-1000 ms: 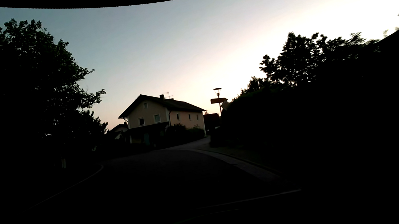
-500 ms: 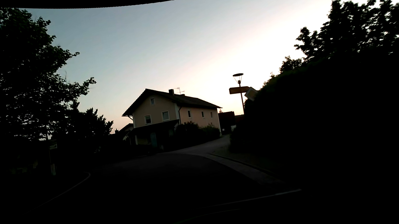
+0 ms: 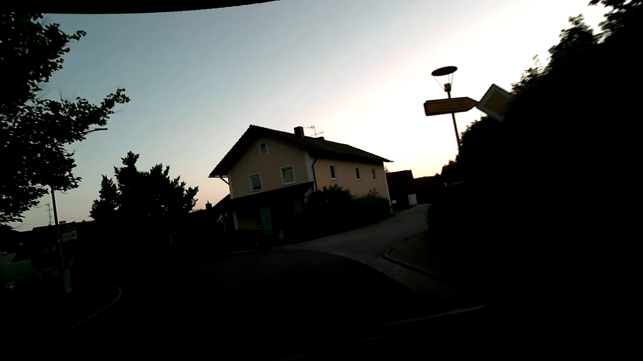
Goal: Follow the waypoints while adhering to traffic rules and regulations
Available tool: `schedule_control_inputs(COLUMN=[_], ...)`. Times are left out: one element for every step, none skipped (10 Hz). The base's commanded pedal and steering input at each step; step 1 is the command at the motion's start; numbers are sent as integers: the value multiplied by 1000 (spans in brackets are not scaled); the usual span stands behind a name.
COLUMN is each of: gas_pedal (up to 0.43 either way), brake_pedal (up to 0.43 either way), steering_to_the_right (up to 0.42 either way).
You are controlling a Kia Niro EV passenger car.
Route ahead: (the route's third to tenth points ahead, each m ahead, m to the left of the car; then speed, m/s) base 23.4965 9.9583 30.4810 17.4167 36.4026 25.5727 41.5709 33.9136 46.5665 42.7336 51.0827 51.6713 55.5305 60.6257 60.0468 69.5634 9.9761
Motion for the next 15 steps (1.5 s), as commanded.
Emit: schedule_control_inputs(gas_pedal=[0, 0, 0, 0, 0, 0, 0, 0, 0, 0, 0, 0, 0, 0, 0], brake_pedal=[0, 0, 0, 0, 0, 91, 146, 159, 177, 189, 195, 177, 134, 98, 73], steering_to_the_right=[-99, -103, -110, -116, -123, -126, -127, -127, -127, -129, -132, -132, -131, -130, -129])
